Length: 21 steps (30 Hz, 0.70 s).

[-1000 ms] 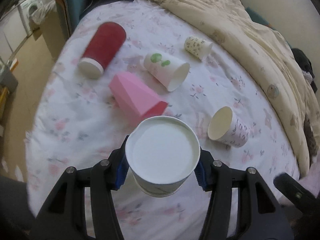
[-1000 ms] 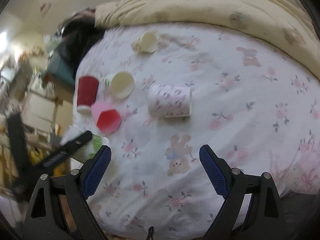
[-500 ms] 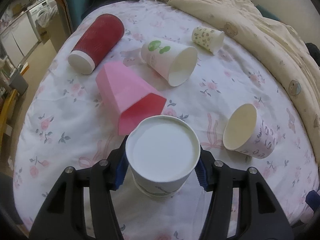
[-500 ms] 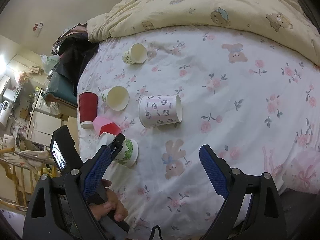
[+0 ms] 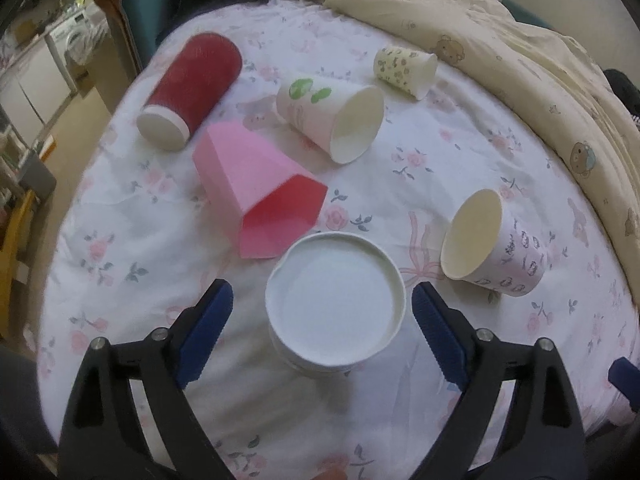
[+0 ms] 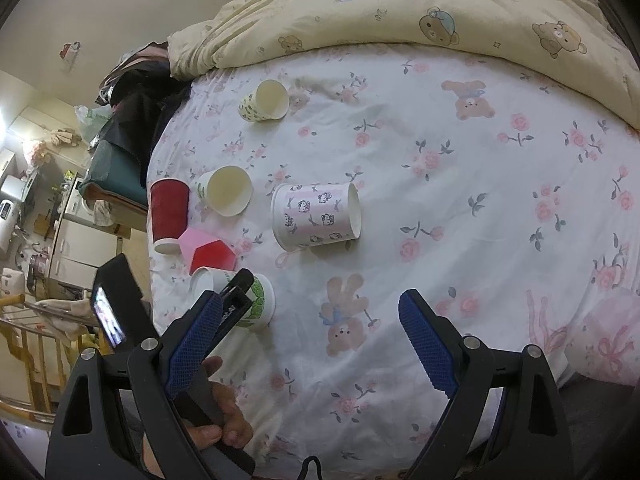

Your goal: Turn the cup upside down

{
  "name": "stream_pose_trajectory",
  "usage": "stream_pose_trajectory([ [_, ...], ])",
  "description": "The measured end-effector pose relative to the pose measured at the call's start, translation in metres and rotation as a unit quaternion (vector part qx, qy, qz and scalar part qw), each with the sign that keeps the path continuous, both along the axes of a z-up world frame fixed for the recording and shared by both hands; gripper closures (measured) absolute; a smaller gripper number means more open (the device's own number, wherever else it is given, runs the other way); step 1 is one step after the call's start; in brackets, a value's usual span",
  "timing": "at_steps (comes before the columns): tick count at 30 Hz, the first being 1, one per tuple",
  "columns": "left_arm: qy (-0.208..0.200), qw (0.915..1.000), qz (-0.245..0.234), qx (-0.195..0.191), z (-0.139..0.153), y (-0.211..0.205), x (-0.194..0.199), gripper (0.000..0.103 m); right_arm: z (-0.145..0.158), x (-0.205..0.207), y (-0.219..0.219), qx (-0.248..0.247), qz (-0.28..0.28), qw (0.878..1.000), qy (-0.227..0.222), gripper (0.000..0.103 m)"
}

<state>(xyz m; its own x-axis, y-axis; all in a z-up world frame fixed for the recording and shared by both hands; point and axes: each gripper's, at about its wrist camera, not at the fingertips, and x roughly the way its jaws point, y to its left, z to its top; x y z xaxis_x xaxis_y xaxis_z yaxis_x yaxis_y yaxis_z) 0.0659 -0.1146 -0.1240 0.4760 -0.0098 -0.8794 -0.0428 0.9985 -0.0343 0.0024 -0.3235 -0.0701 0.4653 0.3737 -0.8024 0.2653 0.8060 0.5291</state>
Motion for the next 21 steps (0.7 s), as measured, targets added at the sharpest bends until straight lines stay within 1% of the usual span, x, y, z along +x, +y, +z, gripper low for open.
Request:
stream_pose_trajectory([
  [5, 0.0, 0.9999, 0.001, -0.017, 0.013, 0.006, -0.007, 0.014, 0.001, 0.002, 0.002, -0.01, 0.007, 1.0, -0.002, 0.011],
  [7, -0.006, 0.9997, -0.005, -0.023, 0.023, 0.007, -0.013, 0.014, 0.004, 0.002, 0.003, -0.015, 0.01, 1.0, -0.008, 0.011],
  [11, -0.04, 0.999, -0.018, -0.013, 0.056, 0.009, -0.031, 0.014, 0.007, 0.002, 0.004, -0.024, 0.012, 0.999, -0.017, 0.011],
  [15, -0.074, 0.9963, -0.029, -0.032, 0.093, 0.025, -0.051, 0.014, 0.013, -0.001, 0.008, -0.035, 0.018, 0.999, -0.031, 0.011],
  [18, -0.087, 0.9954, -0.023, -0.034, 0.111, 0.045, -0.059, 0.014, 0.023, -0.005, 0.019, -0.053, 0.035, 0.996, -0.056, 0.011],
  [21, -0.098, 0.9945, -0.018, -0.034, 0.122, 0.064, -0.066, 0.014, 0.033, -0.011, 0.03, -0.064, 0.049, 0.993, -0.082, 0.011],
])
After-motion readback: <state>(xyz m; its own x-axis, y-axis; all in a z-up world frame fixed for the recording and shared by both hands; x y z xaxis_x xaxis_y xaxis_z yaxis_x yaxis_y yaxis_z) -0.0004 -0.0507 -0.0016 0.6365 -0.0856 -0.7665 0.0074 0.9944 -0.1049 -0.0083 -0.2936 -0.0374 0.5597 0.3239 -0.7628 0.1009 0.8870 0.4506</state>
